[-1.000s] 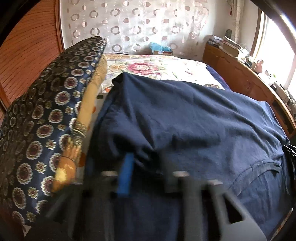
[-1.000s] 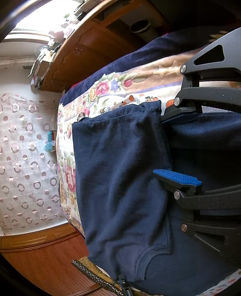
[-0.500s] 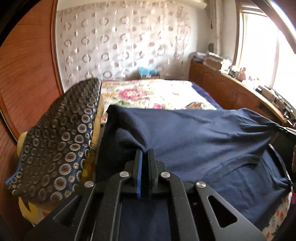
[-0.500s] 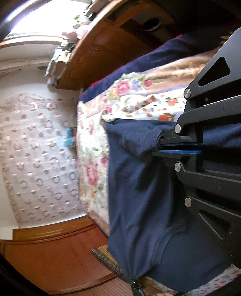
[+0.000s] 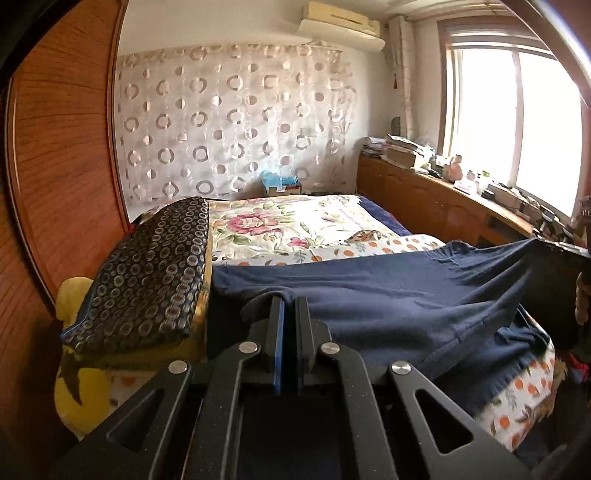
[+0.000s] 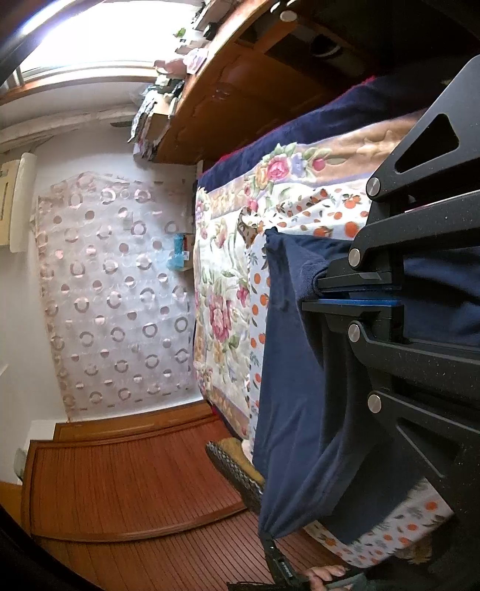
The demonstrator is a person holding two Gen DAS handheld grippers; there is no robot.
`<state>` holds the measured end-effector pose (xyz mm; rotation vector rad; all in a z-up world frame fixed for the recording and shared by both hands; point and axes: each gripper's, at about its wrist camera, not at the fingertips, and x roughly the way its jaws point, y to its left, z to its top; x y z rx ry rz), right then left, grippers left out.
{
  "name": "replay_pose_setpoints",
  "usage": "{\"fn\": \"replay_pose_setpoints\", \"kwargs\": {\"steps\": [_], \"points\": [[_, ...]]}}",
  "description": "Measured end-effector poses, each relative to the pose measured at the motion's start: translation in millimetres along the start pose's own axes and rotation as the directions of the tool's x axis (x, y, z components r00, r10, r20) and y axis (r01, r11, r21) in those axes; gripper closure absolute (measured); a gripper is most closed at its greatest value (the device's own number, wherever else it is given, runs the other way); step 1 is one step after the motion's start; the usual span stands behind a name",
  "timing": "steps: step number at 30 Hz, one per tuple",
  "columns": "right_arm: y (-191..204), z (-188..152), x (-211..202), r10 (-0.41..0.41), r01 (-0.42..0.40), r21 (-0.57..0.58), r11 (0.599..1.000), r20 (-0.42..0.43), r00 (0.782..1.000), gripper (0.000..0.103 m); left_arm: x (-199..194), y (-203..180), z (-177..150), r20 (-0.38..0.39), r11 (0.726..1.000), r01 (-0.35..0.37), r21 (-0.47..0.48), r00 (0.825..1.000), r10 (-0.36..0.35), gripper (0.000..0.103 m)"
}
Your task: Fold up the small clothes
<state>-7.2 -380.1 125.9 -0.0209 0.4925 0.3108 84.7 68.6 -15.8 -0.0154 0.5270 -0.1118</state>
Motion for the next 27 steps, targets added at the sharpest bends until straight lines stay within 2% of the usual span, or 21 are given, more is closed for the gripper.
{"fn": "replay_pose_setpoints", "kwargs": {"steps": [7, 13, 20, 22, 23, 26, 27], "points": [[-6, -26, -22, 0.020, -0.020, -0.005, 1.000, -0.044, 0.999, 0.101, -14, 2, -30, -0.049, 1.000, 0.008, -0.025, 0.999, -0.009, 0.097], [-7, -44, 3, -0.018, 0.016, -0.020, 1.000, -0.132, 0.991, 0.101, -3, 2, -47, -0.104, 0.999, -0.015, -0.039, 0.994, 0.011, 0.097], [-4, -51, 22, -0.018, 0.015, -0.015, 1.000, -0.214, 0.977, 0.101, 0, 0, -64, -0.154, 0.999, -0.022, -0.040, 0.988, 0.016, 0.094], [-4, -50, 17, -0.022, 0.019, -0.014, 1.000, -0.229, 0.973, 0.100, -2, 1, -68, -0.160, 0.999, -0.019, -0.041, 0.987, 0.012, 0.091], [-6, -50, 16, -0.024, 0.022, -0.010, 1.000, -0.235, 0.972, 0.095, -3, 1, -70, -0.161, 0.999, -0.022, -0.039, 0.987, 0.015, 0.089], [-7, -49, 7, -0.049, 0.047, -0.013, 0.999, -0.238, 0.970, 0.094, -9, 6, -73, -0.155, 0.999, -0.033, -0.042, 0.988, 0.026, 0.077], [-4, -49, 0, -0.053, 0.051, -0.015, 0.999, -0.237, 0.970, 0.092, -12, 7, -73, -0.152, 0.998, -0.035, -0.045, 0.988, 0.028, 0.070]]}}
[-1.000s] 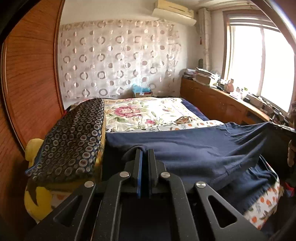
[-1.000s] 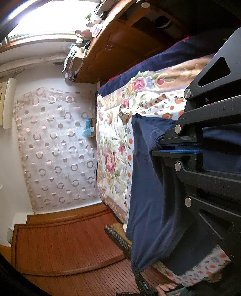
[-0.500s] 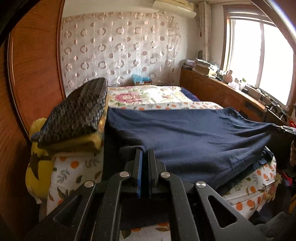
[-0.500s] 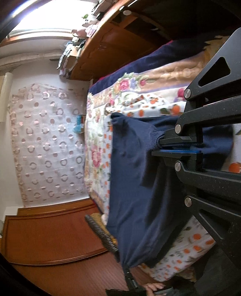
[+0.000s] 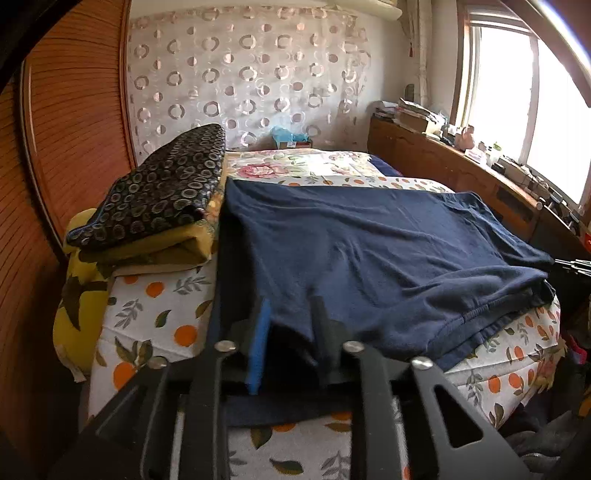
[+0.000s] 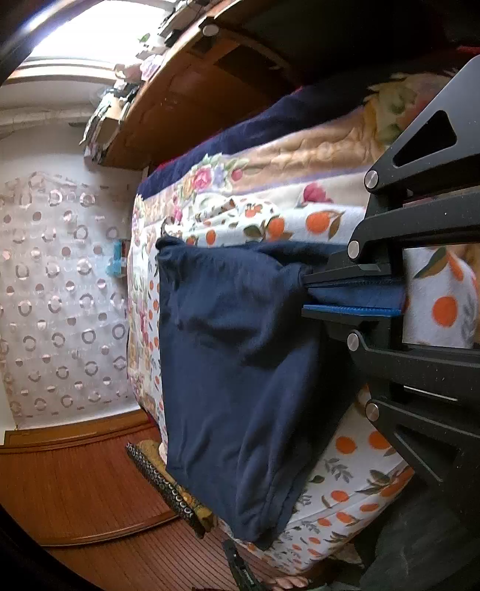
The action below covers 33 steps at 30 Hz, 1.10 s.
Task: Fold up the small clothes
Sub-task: 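Lay the shirt flat on the bedspread and open both grippers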
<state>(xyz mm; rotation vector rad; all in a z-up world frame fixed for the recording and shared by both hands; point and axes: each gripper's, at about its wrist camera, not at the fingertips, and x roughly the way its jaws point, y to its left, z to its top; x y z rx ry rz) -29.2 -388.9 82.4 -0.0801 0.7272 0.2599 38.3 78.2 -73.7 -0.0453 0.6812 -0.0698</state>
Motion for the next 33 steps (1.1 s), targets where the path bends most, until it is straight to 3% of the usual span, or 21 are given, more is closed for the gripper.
{"fn": "replay_pose_setpoints", "kwargs": {"steps": [6, 9, 22, 25, 27, 33], "points": [[2, -11, -7, -0.036, 0.036, 0.002, 0.999, 0.019, 0.999, 0.065, -7, 11, -3, 0.003, 1.000, -0.012, -0.019, 1.000, 0.012, 0.039], [1, -15, 0, -0.063, 0.063, -0.003, 0.998, 0.006, 0.998, 0.064, -7, 12, -8, -0.004, 1.000, 0.001, -0.026, 1.000, -0.002, 0.027], [-9, -33, 21, -0.070, 0.070, 0.005, 0.998, -0.083, 0.994, 0.064, 9, 17, -24, -0.066, 0.999, -0.025, -0.035, 0.998, 0.022, 0.026], [-8, -33, 22, -0.042, 0.041, -0.012, 0.999, -0.089, 0.995, 0.074, 13, 19, -26, -0.079, 0.999, -0.029, -0.037, 0.996, 0.026, 0.026], [-6, -32, 20, -0.029, 0.027, -0.025, 0.999, -0.088, 0.996, 0.096, 15, 20, -28, -0.086, 0.999, -0.028, -0.041, 0.996, 0.024, 0.026], [-15, -34, 2, -0.066, 0.065, -0.029, 0.997, -0.046, 0.997, 0.097, 12, 20, -27, -0.073, 0.999, -0.021, -0.045, 0.997, 0.018, 0.026]]}}
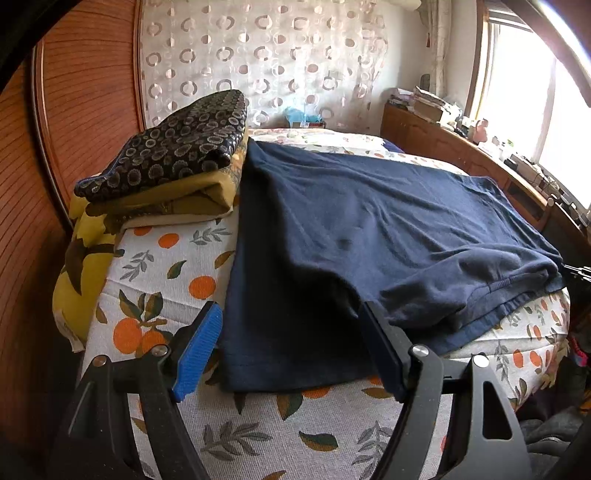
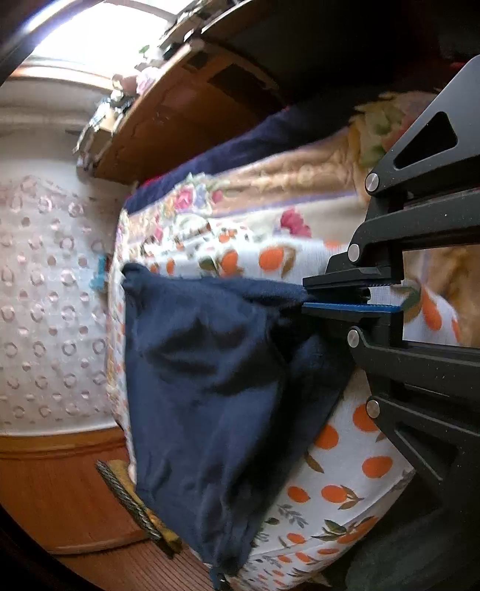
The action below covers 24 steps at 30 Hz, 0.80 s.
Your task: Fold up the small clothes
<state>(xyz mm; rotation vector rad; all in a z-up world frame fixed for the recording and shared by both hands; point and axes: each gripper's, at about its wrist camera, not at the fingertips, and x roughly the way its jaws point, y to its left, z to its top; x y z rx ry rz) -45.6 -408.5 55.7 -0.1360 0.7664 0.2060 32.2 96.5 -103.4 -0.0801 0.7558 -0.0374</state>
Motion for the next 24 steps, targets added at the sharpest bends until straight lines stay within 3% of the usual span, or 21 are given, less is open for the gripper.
{"fn": "replay_pose_setpoints", "kwargs": {"steps": [10, 14, 19, 24], "points": [[7, 2, -11, -0.021, 0.021, -0.012, 1.000, 0.038, 0.999, 0.097, 0, -2, 10, 0.019, 1.000, 0.009, -0.002, 1.000, -0.008, 0.026], [12, 5, -13, -0.044, 0.045, -0.018, 0.999, 0.066, 0.997, 0.078, 5, -4, 11, 0.014, 1.000, 0.005, 0.004, 1.000, -0.005, 0.026], [27, 13, -8, -0.025, 0.029, -0.040, 0.999, 0.085, 0.996, 0.068, 20, -3, 15, -0.029, 1.000, -0.012, 0.009, 0.999, 0.012, 0.026], [48, 17, 7, 0.038, -0.031, -0.072, 0.997, 0.101, 0.994, 0.051, 28, 1, 19, -0.071, 1.000, -0.013, 0.003, 0.997, 0.013, 0.026]]}}
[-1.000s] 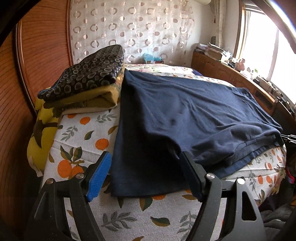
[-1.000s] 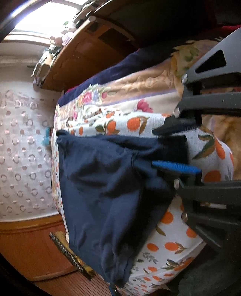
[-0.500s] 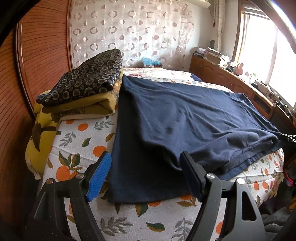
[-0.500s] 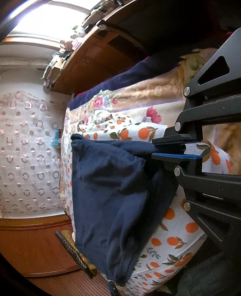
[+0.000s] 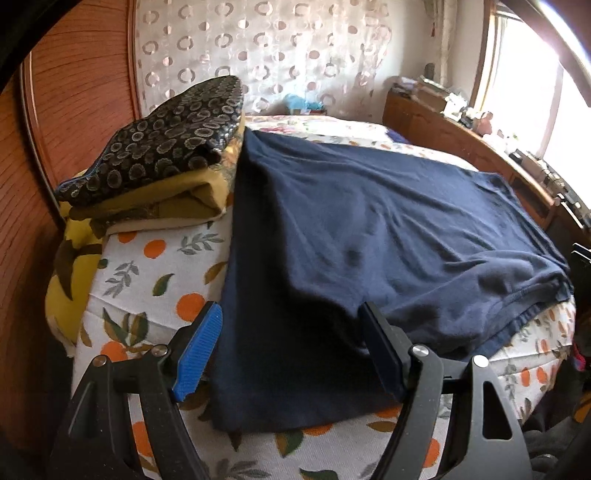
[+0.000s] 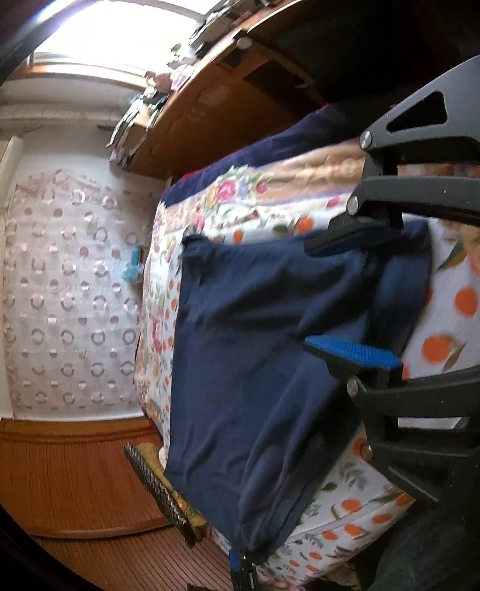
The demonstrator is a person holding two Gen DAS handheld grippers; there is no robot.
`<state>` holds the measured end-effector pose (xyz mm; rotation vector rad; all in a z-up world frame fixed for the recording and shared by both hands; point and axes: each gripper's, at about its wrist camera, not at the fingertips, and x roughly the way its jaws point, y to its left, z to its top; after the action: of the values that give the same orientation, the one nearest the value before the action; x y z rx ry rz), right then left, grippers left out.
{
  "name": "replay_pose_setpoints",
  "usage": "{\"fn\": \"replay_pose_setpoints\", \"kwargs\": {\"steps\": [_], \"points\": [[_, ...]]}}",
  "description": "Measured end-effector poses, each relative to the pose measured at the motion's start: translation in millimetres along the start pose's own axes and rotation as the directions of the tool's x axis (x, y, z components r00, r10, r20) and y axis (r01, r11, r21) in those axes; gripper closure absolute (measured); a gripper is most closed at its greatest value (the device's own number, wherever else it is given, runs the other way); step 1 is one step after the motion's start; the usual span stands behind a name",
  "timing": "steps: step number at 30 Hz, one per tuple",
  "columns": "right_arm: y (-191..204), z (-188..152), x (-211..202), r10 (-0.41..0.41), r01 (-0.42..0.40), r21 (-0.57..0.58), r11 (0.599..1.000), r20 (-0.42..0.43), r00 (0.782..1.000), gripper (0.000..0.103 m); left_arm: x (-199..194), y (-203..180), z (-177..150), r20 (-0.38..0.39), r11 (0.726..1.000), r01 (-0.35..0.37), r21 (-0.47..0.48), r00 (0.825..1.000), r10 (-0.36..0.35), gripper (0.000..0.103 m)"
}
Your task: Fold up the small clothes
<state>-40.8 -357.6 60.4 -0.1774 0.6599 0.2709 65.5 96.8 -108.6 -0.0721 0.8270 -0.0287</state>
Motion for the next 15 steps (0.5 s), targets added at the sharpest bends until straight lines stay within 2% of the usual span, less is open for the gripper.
{"fn": "replay_pose_setpoints", "kwargs": {"steps": [7, 15], "points": [[28, 0, 43, 0.085, -0.086, -0.038, 0.996, -0.037, 0.996, 0.049, 11, 3, 3, -0.054, 1.000, 0.025, 0.004, 0.998, -0.025, 0.026], [29, -8, 75, 0.107, -0.110, -0.033, 0.993, -0.072, 0.992, 0.048, 15, 6, 7, -0.067, 1.000, 0.027, 0.009, 0.997, -0.026, 0.023]]}}
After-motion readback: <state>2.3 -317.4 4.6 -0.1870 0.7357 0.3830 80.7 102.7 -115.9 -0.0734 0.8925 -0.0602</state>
